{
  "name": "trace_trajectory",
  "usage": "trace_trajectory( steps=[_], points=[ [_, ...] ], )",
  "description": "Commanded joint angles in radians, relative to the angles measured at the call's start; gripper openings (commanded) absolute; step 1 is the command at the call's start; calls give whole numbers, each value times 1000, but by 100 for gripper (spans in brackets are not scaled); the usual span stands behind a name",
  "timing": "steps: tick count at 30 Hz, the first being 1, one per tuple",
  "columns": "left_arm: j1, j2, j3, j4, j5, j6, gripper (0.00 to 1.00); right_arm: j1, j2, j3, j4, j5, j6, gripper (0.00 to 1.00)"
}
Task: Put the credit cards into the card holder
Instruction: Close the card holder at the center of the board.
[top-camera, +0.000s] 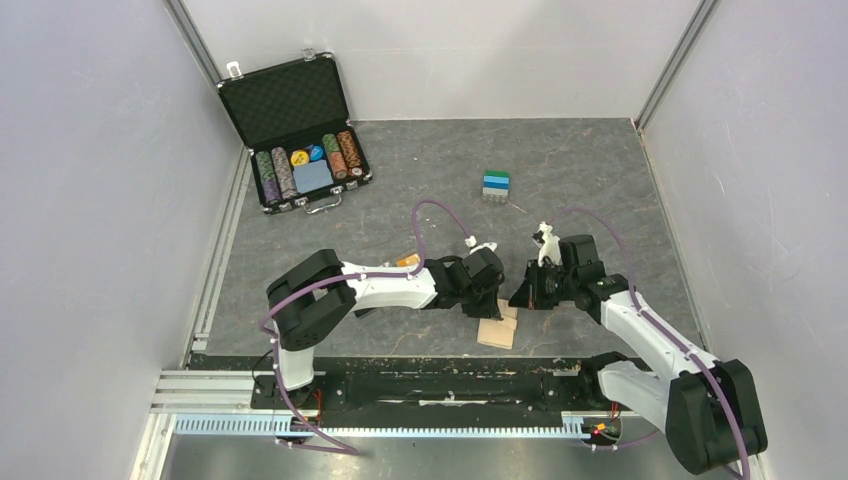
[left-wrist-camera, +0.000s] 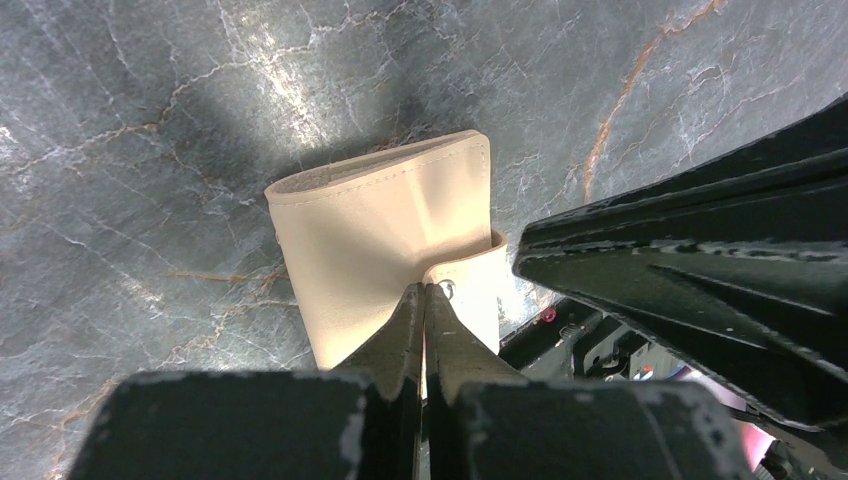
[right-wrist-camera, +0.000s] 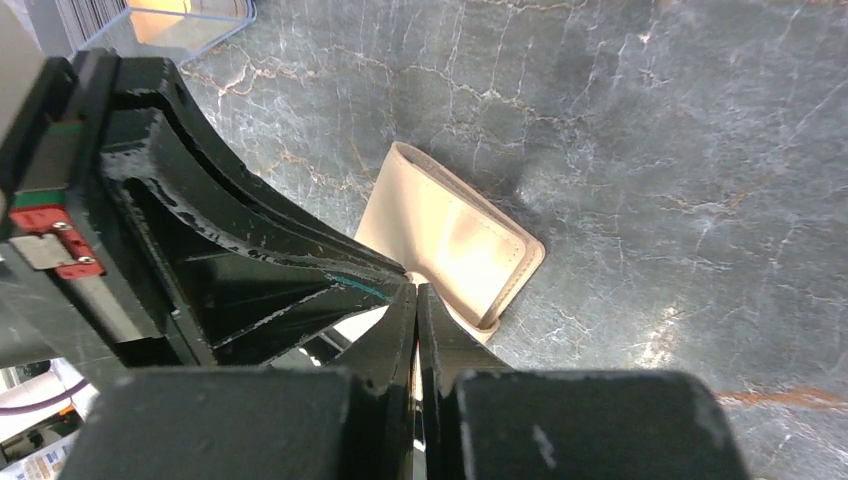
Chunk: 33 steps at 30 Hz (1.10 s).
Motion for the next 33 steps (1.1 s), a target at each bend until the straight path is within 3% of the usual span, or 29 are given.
trace_trajectory(
  steps=[1,33],
  points=[
    [3,8,-1,8,-19,12,2,19,20,-21,57,-26,18,0],
    [-39,98,43,-36,-25,-15,2,215,79,-68,-43,286,25,0]
  ],
)
